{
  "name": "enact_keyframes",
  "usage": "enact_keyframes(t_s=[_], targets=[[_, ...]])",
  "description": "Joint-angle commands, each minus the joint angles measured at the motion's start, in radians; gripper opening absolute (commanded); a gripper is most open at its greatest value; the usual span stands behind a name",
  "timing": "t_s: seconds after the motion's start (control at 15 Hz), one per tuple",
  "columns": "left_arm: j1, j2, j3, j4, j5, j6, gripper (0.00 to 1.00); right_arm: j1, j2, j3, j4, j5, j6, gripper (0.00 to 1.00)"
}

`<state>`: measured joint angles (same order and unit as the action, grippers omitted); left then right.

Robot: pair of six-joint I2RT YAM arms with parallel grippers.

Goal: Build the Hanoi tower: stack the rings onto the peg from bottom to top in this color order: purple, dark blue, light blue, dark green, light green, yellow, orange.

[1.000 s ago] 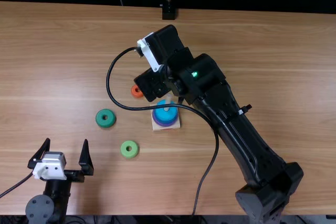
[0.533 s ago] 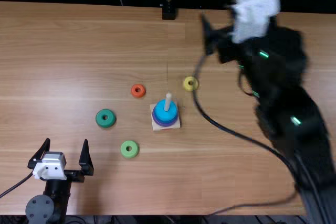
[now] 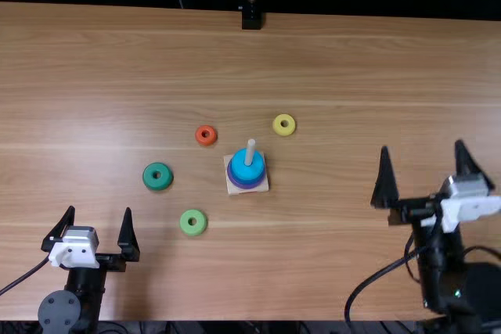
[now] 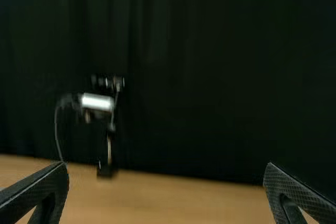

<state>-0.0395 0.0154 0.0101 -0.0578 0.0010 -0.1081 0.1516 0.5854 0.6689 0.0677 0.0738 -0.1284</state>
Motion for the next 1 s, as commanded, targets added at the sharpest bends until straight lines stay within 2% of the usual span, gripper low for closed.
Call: enact_keyframes(t_s=[0.0, 0.07, 0.2, 0.4, 0.53, 0.73, 0.93], targets=[[-0.005, -0.015, -0.01, -0.027, -0.012, 0.005, 1.0, -0.053, -0.15, -0.13, 0.018, 0.0, 0.007, 1.0], [-0.005, -0.015, -0.01, -0.027, -0.012, 0.005, 1.0, -0.086, -0.259, -0.238, 0.055, -0.002, 0.007, 1.0], [-0.005, -0.015, -0.01, -0.027, -0.012, 0.005, 1.0, -0.092, -0.432, -0.423, 0.141, -0.004, 0.001, 1.0], [-0.005, -0.015, -0.01, -0.027, -0.012, 0.005, 1.0, -0.096, -0.575, -0.615, 0.139, -0.004, 0.001, 1.0], [-0.005, -0.015, -0.01, -0.027, -0.012, 0.005, 1.0, -0.107, -0.585, -0.652, 0.108, 0.0, 0.003, 1.0], [-0.005, -0.015, -0.01, -0.027, -0.012, 0.005, 1.0, -0.109, -0.585, -0.654, -0.144, -0.004, -0.006, 1.0], [-0.005, -0.015, -0.01, -0.027, -0.012, 0.005, 1.0, -0.109, -0.585, -0.654, -0.155, -0.004, -0.006, 1.0]])
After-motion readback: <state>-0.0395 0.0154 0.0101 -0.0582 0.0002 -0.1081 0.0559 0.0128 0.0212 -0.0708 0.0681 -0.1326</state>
